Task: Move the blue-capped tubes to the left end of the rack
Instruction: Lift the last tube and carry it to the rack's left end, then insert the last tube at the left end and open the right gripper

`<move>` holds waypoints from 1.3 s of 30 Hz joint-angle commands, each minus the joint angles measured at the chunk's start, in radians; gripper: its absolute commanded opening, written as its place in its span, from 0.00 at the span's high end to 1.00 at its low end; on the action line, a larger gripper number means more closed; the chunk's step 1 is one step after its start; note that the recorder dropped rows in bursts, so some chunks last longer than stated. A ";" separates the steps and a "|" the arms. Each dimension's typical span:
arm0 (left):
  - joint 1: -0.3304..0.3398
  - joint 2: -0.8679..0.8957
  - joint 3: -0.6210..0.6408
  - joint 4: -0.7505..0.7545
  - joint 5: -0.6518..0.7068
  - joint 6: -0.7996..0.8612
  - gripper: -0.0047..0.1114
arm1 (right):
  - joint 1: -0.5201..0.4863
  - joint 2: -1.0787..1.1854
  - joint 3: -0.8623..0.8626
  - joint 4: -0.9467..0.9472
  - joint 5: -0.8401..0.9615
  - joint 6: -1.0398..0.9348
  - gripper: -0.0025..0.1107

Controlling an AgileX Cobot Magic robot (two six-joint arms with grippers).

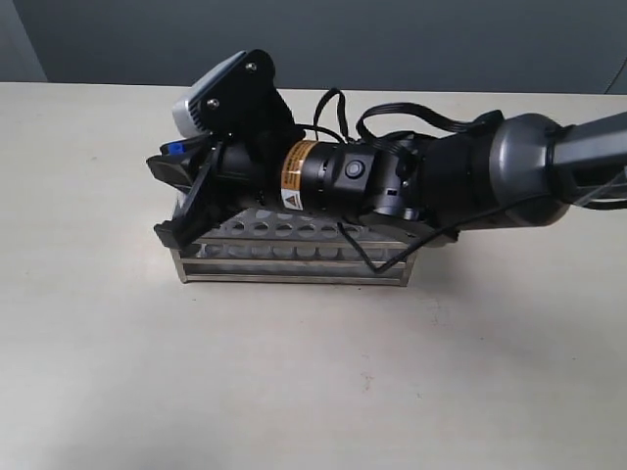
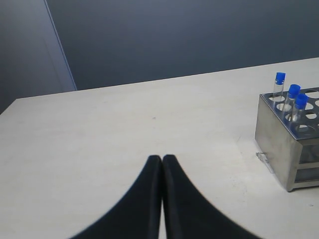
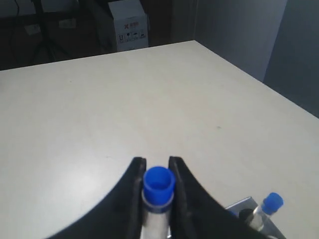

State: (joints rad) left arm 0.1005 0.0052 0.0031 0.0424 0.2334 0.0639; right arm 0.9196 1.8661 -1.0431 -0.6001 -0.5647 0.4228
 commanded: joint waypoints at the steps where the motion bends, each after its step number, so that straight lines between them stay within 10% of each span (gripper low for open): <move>1: -0.004 -0.005 -0.003 0.001 -0.002 0.000 0.95 | 0.001 0.027 -0.042 -0.004 -0.006 -0.002 0.99; 39: -0.004 -0.005 -0.003 0.001 -0.002 0.000 0.95 | -0.001 0.143 -0.119 0.003 0.056 -0.063 0.99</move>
State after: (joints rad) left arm 0.1005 0.0052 0.0031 0.0424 0.2334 0.0639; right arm 0.9235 1.9914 -1.1562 -0.6001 -0.5056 0.3665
